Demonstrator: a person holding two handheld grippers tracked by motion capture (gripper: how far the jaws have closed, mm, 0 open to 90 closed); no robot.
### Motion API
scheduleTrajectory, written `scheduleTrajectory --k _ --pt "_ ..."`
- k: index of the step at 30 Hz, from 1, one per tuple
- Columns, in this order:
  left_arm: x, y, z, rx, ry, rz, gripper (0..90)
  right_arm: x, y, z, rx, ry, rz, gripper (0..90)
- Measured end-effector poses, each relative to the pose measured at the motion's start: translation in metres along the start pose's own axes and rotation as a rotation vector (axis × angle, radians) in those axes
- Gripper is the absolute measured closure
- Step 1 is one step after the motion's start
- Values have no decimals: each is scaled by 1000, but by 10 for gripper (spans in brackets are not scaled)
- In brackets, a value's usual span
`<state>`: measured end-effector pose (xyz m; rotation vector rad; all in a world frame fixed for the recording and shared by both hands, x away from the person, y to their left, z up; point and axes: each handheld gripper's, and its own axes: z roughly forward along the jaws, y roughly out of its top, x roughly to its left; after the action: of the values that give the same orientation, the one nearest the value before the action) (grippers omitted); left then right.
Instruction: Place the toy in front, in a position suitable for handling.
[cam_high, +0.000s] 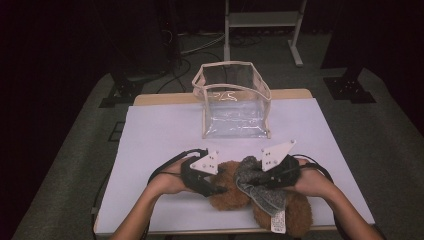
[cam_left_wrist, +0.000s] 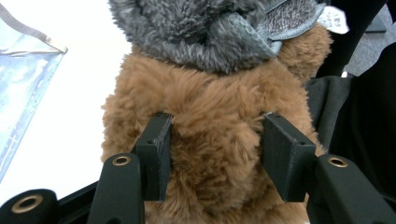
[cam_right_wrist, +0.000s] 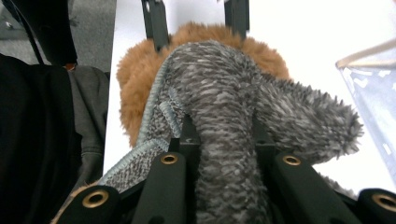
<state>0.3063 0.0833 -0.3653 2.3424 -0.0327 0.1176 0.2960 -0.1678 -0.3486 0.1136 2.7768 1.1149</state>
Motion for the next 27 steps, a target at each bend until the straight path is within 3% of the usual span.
scheduleTrajectory --k 4,8,15,17,20,22,23,27 --pt "1 -1 -1 9 5 -3 477 -2 10 3 -12 3 -18 732" --pt "1 -3 -1 4 3 -3 480 -7 2 -5 -14 -18 -1 730" --pt "1 -3 -3 -12 -2 -18 475 -24 -35 -45 -39 -122 119 728" --pt "1 -3 -4 -17 -6 -20 463 -24 -43 -46 -50 -108 151 728" --pt "4 2 -9 -19 -15 -19 450 -19 -48 -42 -68 -86 158 729" --pt "5 5 -13 -39 -20 -17 451 -17 -48 -40 -74 -81 160 730" --pt "6 10 -16 -69 -27 -22 451 -12 -48 -37 -93 -55 160 731" --pt "7 16 -12 -36 -23 -10 444 0 -44 -33 -96 -34 131 732"
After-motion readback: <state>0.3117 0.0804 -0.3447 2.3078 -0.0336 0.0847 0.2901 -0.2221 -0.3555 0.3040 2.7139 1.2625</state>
